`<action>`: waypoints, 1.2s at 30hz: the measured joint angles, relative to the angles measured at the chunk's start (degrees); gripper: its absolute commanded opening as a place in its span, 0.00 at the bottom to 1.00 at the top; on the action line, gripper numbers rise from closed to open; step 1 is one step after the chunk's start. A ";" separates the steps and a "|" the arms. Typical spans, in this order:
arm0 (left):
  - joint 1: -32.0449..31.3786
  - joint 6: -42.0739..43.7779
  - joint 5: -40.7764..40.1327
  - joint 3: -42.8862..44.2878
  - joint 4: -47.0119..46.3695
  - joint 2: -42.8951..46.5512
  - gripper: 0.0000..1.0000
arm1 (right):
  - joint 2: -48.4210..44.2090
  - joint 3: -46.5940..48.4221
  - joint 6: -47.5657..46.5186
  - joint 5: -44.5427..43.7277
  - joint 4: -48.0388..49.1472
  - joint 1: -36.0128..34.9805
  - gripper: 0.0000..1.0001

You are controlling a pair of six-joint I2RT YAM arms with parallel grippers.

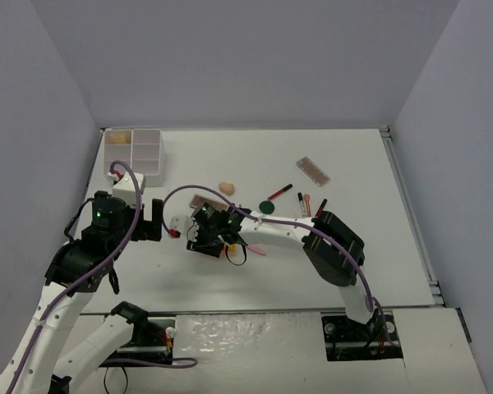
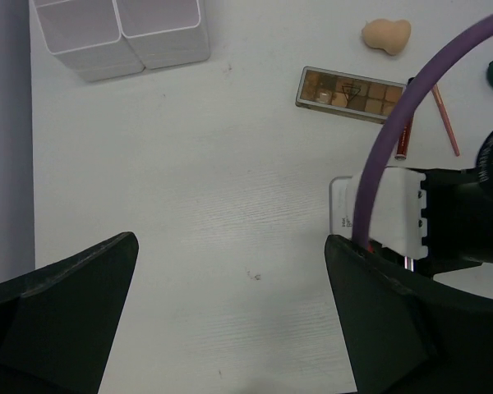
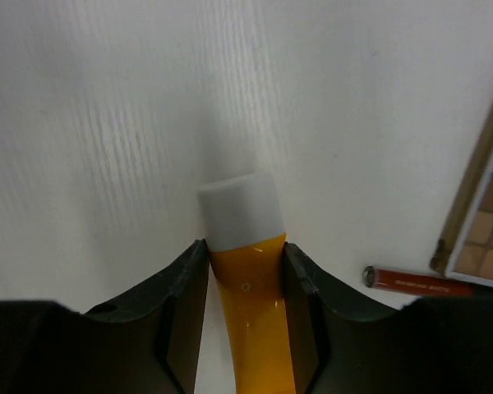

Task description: Organize the makeup

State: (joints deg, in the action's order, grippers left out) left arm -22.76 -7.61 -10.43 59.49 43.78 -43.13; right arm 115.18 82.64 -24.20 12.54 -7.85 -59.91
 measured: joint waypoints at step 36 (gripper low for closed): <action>-27.67 -0.59 21.01 22.83 -21.02 -39.66 0.97 | -65.62 -39.73 28.68 -34.07 -28.91 8.36 1.00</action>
State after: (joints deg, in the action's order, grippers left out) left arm -50.43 -8.20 10.58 82.32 22.76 -82.79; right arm 49.56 42.92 4.48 -21.53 -36.76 -51.55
